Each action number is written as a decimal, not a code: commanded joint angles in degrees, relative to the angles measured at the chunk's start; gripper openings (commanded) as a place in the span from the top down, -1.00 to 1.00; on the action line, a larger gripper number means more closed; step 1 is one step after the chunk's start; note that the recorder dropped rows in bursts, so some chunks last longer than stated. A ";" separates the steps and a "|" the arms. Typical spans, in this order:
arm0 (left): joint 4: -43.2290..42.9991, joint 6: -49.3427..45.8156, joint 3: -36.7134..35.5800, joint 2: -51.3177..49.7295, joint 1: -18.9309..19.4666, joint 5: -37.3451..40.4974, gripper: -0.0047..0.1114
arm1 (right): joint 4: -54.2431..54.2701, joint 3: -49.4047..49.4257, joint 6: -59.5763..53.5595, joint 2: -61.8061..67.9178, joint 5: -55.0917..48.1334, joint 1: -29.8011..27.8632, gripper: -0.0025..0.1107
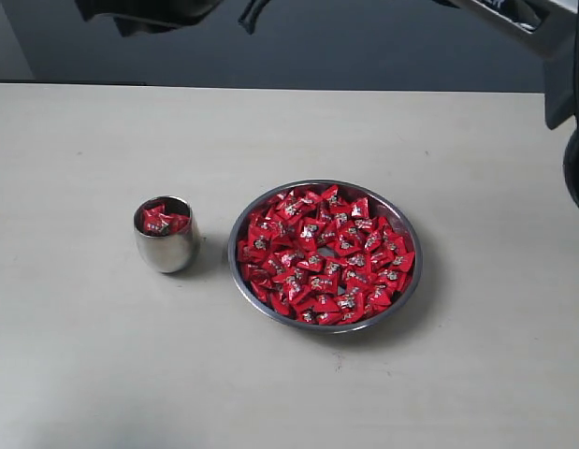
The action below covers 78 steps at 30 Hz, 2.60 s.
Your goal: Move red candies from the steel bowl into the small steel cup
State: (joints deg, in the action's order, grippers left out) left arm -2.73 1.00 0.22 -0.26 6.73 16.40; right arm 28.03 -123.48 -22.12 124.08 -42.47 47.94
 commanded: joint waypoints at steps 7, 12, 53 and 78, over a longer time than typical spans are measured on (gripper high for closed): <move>0.16 0.11 -0.22 0.26 0.03 -0.11 0.91 | 0.28 -0.17 -8.44 -5.78 7.51 10.50 0.97; 0.16 0.11 -0.22 0.26 0.03 -0.11 0.91 | -2.86 -0.17 -8.92 -8.08 11.13 15.64 0.97; 0.16 0.11 -0.22 0.26 0.03 -0.11 0.91 | -4.12 68.29 -5.35 -26.58 20.90 -13.64 0.97; 0.16 0.11 -0.22 0.26 0.03 -0.11 0.91 | -16.18 44.30 6.73 -7.94 -7.75 -13.49 0.42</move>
State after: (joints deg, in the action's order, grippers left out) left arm -2.73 1.00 0.22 -0.26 6.73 16.40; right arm 12.22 -78.44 -15.97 114.64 -49.19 34.65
